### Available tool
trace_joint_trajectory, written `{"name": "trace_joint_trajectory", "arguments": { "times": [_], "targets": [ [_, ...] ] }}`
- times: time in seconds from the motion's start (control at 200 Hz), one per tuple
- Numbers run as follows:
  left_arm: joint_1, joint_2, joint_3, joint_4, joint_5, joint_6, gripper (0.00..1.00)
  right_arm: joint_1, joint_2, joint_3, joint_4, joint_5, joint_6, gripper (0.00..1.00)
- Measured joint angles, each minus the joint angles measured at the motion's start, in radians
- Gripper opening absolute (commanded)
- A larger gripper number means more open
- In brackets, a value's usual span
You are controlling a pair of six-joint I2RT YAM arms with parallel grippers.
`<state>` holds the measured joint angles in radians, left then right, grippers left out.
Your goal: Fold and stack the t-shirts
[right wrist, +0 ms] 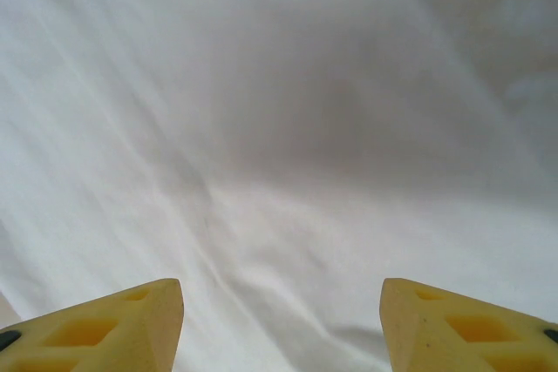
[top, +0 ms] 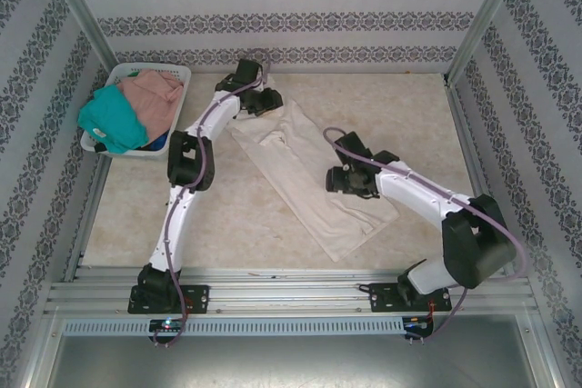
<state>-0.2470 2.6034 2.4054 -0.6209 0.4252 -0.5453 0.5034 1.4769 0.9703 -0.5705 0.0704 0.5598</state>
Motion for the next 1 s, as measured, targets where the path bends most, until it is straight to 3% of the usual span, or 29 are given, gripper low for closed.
{"name": "trace_joint_trajectory", "arguments": {
  "times": [0.16, 0.31, 0.395, 0.505, 0.63, 0.819, 1.004],
  "targets": [
    [0.0, -0.277, -0.285, 0.056, -0.035, 0.022, 0.38, -0.037, 0.149, 0.075, 0.063, 0.019, -0.063, 0.62],
    [0.0, -0.556, -0.678, 0.223, -0.045, 0.013, 0.37, -0.065, 0.274, 0.071, 0.093, 0.013, -0.086, 0.61],
    [0.0, -0.605, -0.821, 0.287, -0.053, 0.007, 0.37, -0.066, 0.282, 0.067, 0.095, 0.011, -0.089, 0.61],
    [0.0, -0.563, -0.924, 0.344, -0.068, -0.005, 0.36, -0.034, 0.284, 0.068, 0.1, 0.007, -0.086, 0.62],
    [0.0, -0.456, -0.945, 0.398, -0.059, -0.025, 0.35, 0.002, 0.286, 0.05, 0.111, -0.005, -0.061, 0.62],
    [0.007, -0.336, -0.79, 0.468, -0.017, -0.047, 0.33, 0.039, 0.266, 0.008, 0.156, 0.019, -0.014, 0.62],
    [0.009, -0.201, -0.589, 0.473, 0.043, -0.055, 0.32, 0.183, 0.232, -0.044, 0.206, 0.019, 0.045, 0.62]
  ]
}}
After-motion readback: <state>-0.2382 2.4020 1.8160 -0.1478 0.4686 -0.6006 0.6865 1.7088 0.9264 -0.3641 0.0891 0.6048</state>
